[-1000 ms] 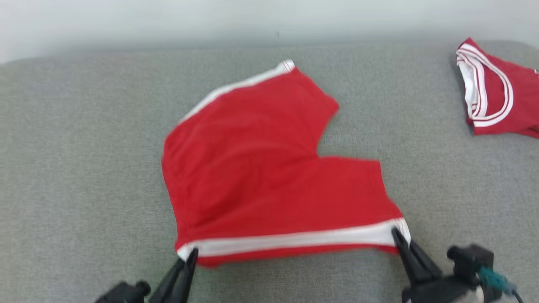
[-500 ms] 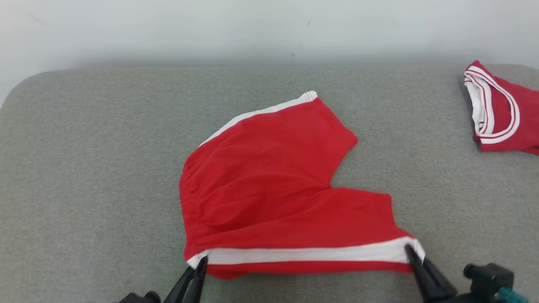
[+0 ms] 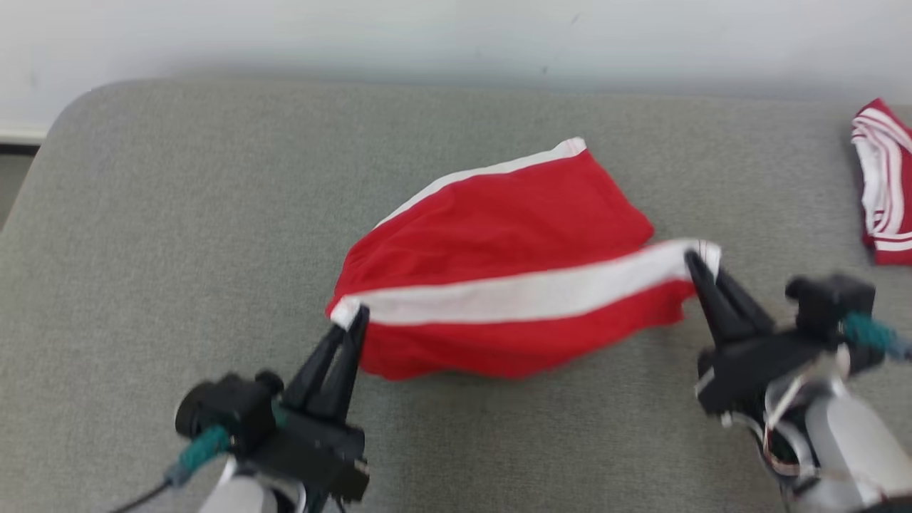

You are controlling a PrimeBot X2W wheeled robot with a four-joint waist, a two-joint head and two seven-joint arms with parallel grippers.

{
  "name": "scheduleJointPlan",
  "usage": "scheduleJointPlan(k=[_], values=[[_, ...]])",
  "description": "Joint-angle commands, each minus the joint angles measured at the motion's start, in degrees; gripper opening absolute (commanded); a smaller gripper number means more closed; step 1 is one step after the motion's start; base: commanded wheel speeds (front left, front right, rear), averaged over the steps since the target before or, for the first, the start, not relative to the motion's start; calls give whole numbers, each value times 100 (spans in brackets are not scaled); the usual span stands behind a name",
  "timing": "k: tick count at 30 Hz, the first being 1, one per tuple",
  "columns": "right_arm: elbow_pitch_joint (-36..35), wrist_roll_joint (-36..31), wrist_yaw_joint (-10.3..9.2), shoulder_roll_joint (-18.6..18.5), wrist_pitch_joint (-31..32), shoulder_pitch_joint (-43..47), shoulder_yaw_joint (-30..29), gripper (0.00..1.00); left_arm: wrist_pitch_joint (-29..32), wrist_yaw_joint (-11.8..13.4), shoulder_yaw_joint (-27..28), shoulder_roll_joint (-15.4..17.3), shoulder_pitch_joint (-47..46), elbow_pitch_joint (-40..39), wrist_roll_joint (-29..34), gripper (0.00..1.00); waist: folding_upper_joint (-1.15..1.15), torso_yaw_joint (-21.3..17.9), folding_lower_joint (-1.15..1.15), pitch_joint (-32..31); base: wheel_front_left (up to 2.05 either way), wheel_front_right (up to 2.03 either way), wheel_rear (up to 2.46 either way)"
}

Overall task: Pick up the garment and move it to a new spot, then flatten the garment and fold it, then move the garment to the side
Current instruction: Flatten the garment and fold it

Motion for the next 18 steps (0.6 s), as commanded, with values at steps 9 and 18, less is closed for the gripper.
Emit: scheduleJointPlan(k=[9, 18], values=[[1550, -91, -16, -164, 182, -2411, 698, 0, -16, 6, -66, -200, -1417, 856, -274, 0, -1, 375, -1, 731, 0, 0, 0], [3280, -191, -17, -32, 212, -4092, 1117, 0, -16, 6, -105, -407, -2158, 1555, -352, 0, -1, 603, -1, 1189, 0, 0, 0]])
